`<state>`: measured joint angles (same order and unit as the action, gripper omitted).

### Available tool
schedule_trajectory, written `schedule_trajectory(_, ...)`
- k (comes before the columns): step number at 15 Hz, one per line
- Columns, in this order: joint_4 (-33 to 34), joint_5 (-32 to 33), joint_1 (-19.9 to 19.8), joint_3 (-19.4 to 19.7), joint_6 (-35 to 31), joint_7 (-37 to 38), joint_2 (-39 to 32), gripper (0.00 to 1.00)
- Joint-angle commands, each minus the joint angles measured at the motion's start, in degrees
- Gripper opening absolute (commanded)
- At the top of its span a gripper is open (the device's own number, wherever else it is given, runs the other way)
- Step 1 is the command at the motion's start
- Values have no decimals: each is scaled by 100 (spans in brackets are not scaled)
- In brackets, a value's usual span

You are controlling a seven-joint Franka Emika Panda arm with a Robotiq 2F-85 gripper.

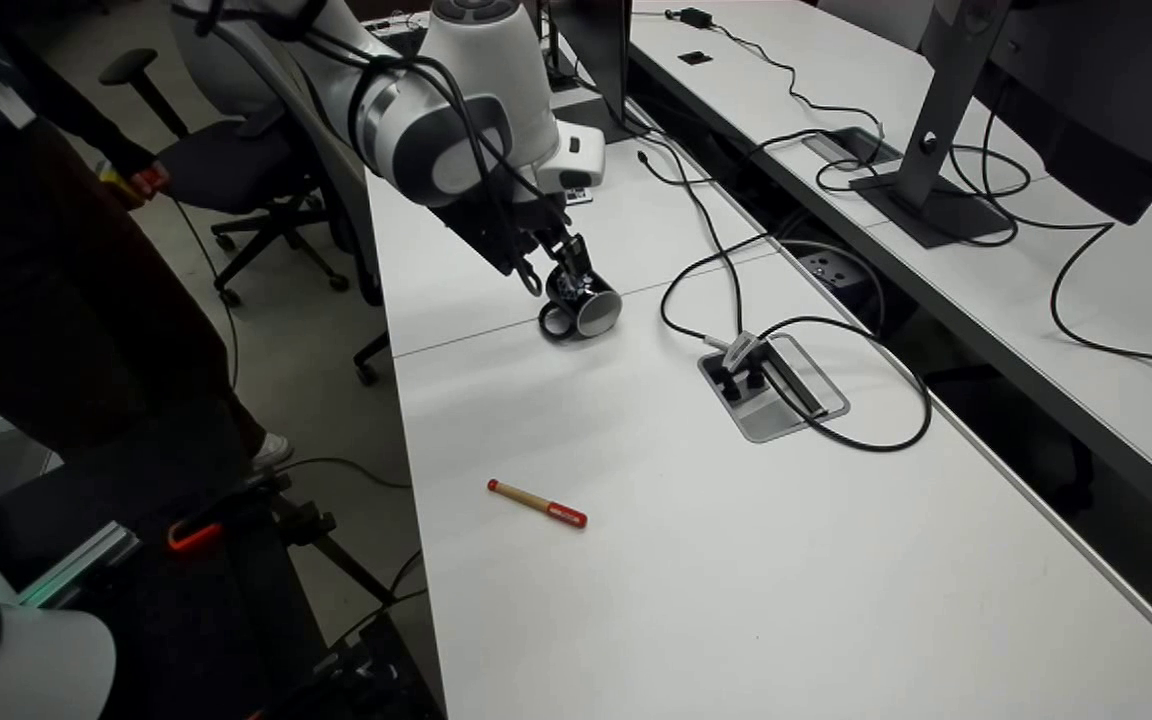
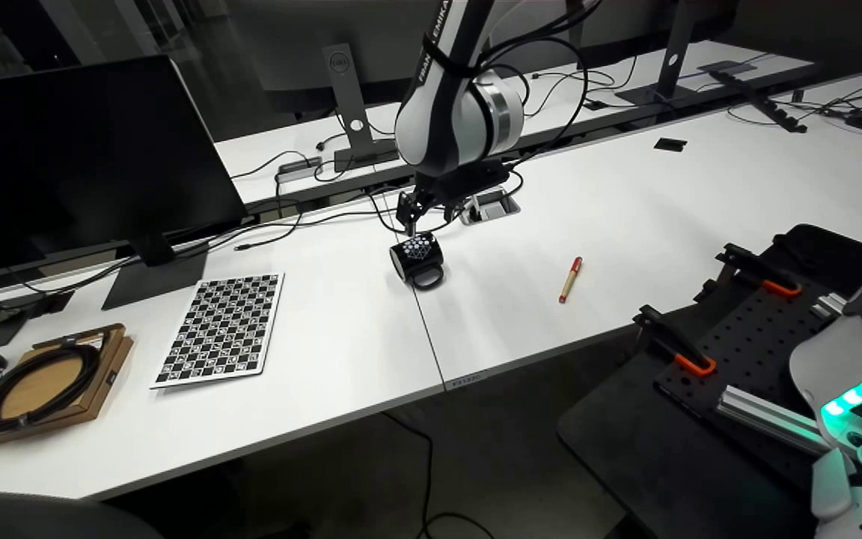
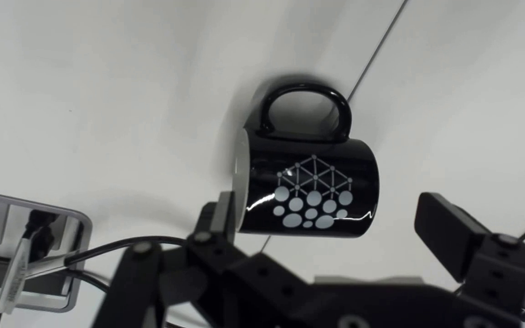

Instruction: Turn the mug upside down

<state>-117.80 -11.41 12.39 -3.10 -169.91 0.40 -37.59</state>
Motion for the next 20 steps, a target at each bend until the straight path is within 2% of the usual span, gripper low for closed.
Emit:
schedule_trajectory(1, -50, 457, 456, 510, -116, 690, -46, 100)
schedule_trajectory(5, -14, 731, 787, 777, -52, 1037, -110, 100)
schedule_trajectory(7, 16, 637, 497, 390, 47, 897, -112, 100)
schedule_trajectory(12, 166, 270, -532, -909, 270, 378, -335, 100)
schedule_trajectory(13, 194, 265, -607, -1001, 286, 362, -403, 100)
schedule_trajectory(20, 366, 561, -337, -592, 54, 453, -748, 100)
